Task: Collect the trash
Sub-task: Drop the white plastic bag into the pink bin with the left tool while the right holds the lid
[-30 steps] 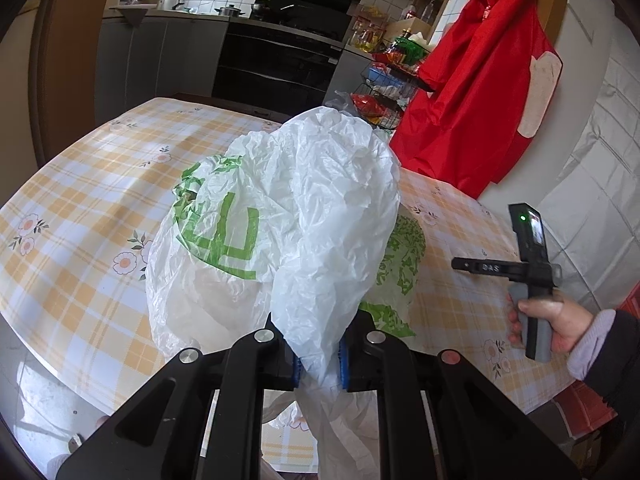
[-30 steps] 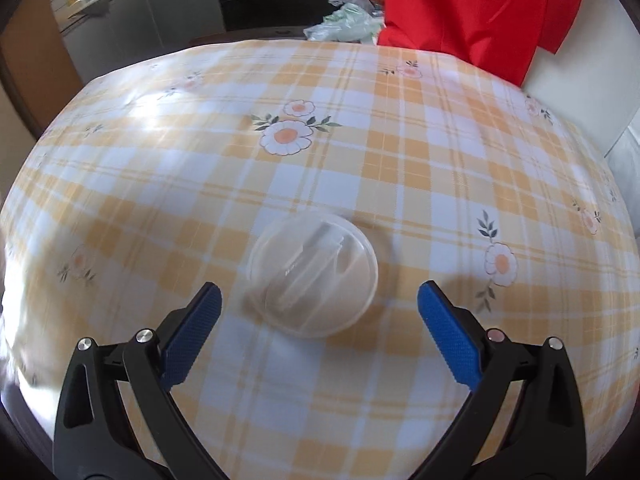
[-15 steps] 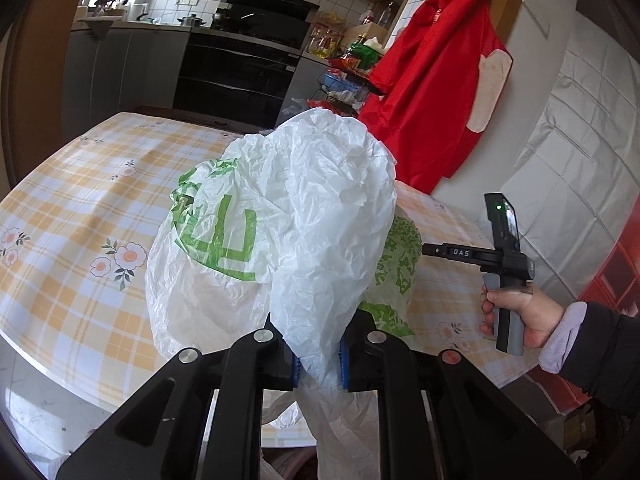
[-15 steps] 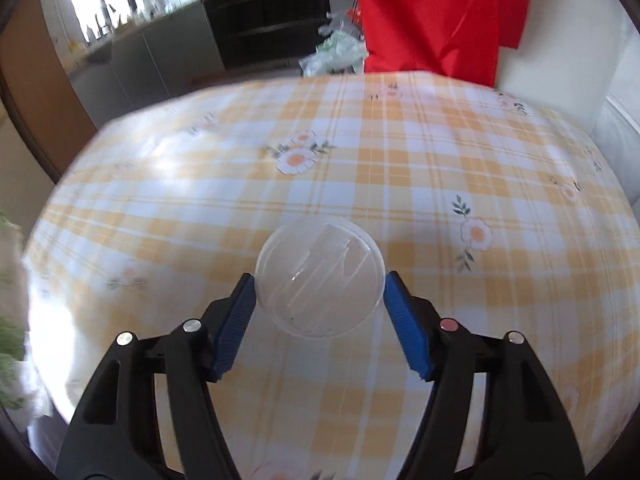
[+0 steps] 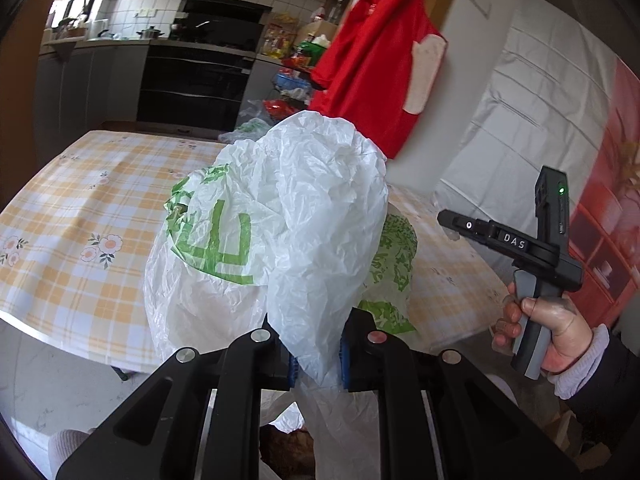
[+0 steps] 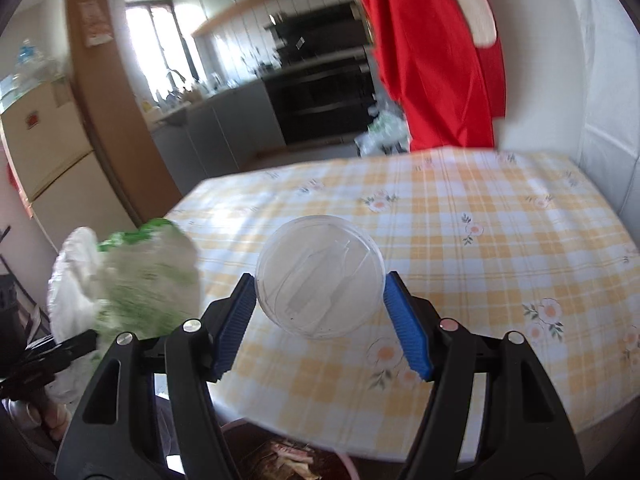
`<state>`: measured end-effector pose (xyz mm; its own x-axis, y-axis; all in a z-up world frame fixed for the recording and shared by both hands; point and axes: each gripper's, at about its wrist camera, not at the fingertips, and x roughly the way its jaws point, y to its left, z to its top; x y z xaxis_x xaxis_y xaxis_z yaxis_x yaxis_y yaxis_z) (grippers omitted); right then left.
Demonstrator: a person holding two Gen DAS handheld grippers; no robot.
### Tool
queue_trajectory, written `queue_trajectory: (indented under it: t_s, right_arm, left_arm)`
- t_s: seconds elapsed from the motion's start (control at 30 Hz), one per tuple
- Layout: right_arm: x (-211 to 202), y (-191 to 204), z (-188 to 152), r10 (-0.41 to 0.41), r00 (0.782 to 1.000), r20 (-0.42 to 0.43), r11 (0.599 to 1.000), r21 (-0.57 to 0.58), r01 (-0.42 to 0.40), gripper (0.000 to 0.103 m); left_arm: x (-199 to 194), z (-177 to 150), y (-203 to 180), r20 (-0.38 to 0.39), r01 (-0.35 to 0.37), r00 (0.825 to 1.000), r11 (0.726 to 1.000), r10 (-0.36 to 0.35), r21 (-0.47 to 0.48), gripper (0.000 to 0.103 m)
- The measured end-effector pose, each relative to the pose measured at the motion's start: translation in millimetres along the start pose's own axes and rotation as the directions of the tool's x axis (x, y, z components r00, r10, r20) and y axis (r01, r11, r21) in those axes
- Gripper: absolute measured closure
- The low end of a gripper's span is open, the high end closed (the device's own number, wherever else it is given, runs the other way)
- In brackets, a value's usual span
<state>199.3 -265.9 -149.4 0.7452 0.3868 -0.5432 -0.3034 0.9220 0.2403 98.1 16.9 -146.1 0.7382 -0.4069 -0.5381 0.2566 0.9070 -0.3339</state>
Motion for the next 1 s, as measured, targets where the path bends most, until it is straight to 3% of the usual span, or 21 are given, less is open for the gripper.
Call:
queue_trajectory:
  t_s: [0.13,0.23,0.43,0.47,0.5,0.53,0.63,0.7,0.83,1.0]
  right_arm:
    - [-39,20,-24,0.031,0.997,0.07,0.999,0.031,-0.033,0.037]
    - [-62,26,-41,0.046,0.993,0.107,0.997,0.049,-0.051,0.037]
    - [-85,23,-58,0.033,0.994,0.103,0.998,0.05,-0.039,0.037]
    - [-88,20,-58,0.032,0.994,0.105,0.998,0.057,-0.039,0.037]
    - [-90,18,-58,0.032,0.994,0.107,0.997,0.061,-0.039,0.037]
    - [-91,16,-58,0.032,0.994,0.109,0.997,0.063,-0.039,0.037]
    - [-93,12,-58,0.031,0.993,0.117,0.997,0.067,-0.039,0.037]
    - [-94,11,-60,0.029,0.993,0.118,0.997,0.067,-0.038,0.037]
    - [-94,13,-63,0.026,0.993,0.111,0.998,0.057,-0.032,0.037]
    - [-97,20,-68,0.027,0.995,0.095,0.999,0.023,-0.029,0.037]
  left_arm:
    - [-12,-17,-21,-0.039,0.04,0.999,0.998,-0.038,0.048,0.089]
    - [-12,-33,-30,-0.118,0.066,0.991,0.996,-0.06,0.051,0.089]
    - [5,-65,-41,-0.286,0.104,0.955,0.992,-0.08,0.069,0.086]
    - [9,-69,-42,-0.302,0.11,0.949,0.992,-0.086,0.063,0.082]
    - [13,-72,-41,-0.315,0.119,0.944,0.991,-0.095,0.055,0.068]
    - [15,-73,-42,-0.321,0.116,0.943,0.992,-0.093,0.055,0.04]
    - [16,-73,-43,-0.301,0.098,0.951,0.993,-0.074,0.065,0.015]
    - [16,-68,-43,-0.298,0.069,0.954,0.994,-0.041,0.082,0.007]
    - [17,-60,-34,-0.284,-0.013,0.958,0.996,0.039,0.093,0.006]
    - [9,-47,-13,-0.232,-0.147,0.961,0.989,0.151,0.034,0.006]
